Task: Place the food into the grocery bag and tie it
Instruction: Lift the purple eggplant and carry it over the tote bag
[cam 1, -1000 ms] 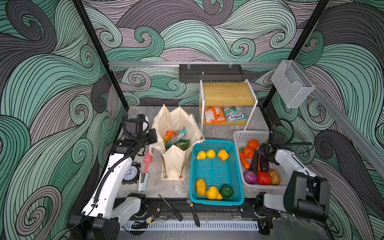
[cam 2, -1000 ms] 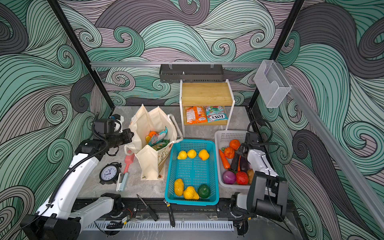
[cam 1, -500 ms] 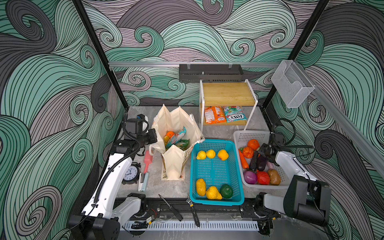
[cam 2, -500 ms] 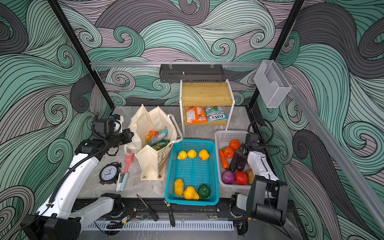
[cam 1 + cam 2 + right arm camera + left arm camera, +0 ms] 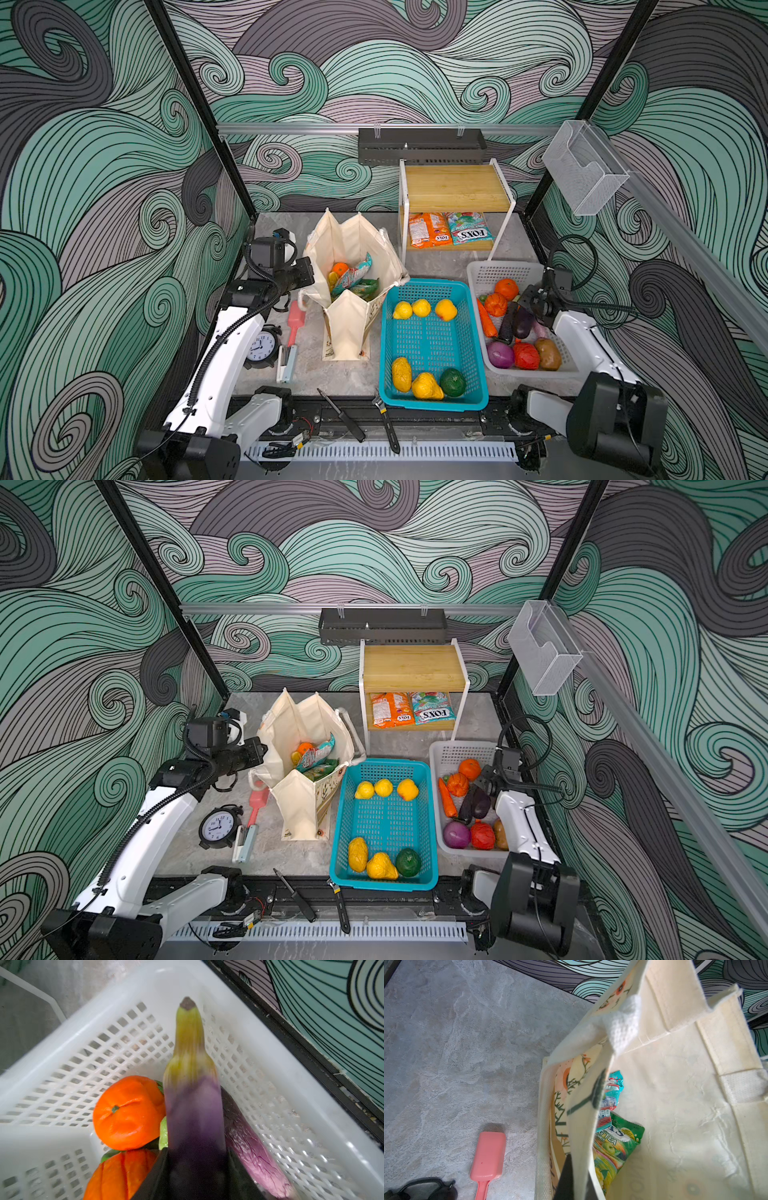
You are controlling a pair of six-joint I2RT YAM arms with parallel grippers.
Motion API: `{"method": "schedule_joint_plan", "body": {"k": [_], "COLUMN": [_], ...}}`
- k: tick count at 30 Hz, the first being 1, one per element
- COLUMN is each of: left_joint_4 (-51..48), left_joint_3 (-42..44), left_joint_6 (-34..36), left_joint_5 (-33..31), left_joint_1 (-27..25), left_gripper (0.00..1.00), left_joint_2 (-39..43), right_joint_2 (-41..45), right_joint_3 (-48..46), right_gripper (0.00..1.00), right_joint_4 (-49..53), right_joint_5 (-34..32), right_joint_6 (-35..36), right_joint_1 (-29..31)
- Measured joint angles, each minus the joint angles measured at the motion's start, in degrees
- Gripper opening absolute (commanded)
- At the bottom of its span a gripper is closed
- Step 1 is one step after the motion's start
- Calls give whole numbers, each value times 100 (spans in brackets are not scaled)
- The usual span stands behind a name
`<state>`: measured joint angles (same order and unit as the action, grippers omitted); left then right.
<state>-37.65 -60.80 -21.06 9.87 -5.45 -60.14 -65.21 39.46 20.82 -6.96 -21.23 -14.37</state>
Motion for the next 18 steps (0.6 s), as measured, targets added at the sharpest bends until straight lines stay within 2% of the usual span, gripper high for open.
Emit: {"method": "schedule_joint_plan", "body": {"k": [9, 18], "left_joint_4": [-2, 2], "left_joint_3": [33, 118], "left_joint_6": [-2, -7], "left_joint_5": [31, 52], "left_joint_1": [20, 35], "left_gripper": [0, 0], "left_joint_2": [90, 238], "right_joint_2": [1180, 1908], "right_joint_3": [273, 660], "right_gripper": [33, 32], "right_joint_4": [369, 516], "right_joint_5": [533, 1794], "right_joint_6": [-50, -647], "right_joint_1": [0, 4]}}
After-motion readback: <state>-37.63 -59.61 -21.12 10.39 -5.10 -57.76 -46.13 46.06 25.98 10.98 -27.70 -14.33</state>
